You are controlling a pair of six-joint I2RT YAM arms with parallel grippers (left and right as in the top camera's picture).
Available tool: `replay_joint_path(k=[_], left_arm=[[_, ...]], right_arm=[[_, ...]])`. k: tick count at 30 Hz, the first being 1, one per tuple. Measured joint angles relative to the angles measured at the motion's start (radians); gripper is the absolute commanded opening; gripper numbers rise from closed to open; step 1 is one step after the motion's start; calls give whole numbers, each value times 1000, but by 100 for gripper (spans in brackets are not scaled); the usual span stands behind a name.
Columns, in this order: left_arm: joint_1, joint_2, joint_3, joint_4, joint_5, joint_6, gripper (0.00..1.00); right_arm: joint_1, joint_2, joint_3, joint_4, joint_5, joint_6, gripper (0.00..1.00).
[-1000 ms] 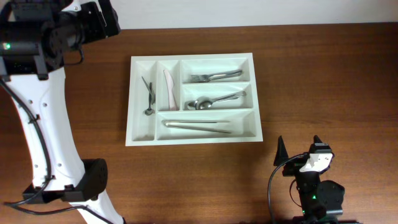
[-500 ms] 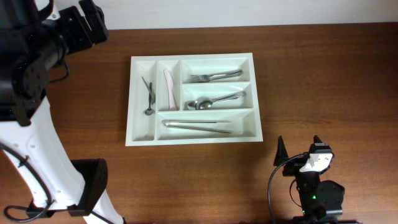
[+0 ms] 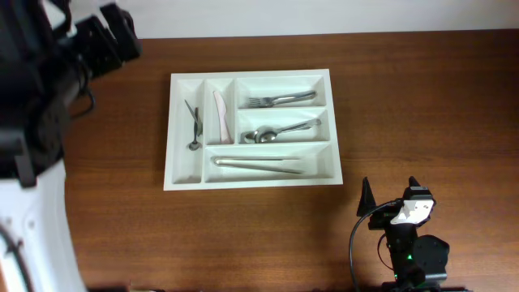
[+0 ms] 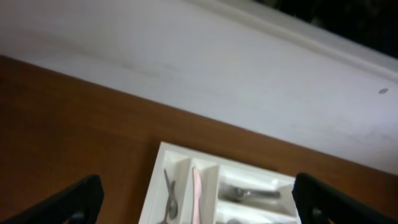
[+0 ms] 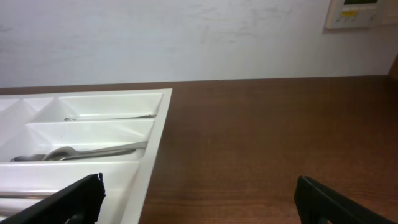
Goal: Pack container
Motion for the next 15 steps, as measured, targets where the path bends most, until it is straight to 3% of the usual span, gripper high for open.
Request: replay_joint_path(k=[5,15], left_arm=[[0,-239,-401,194,-24,-1,99],[0,-572,-967,428,-52,-4,99]], right_arm=[[0,0,0,0,0,0,99],[0,0,0,0,0,0,99]])
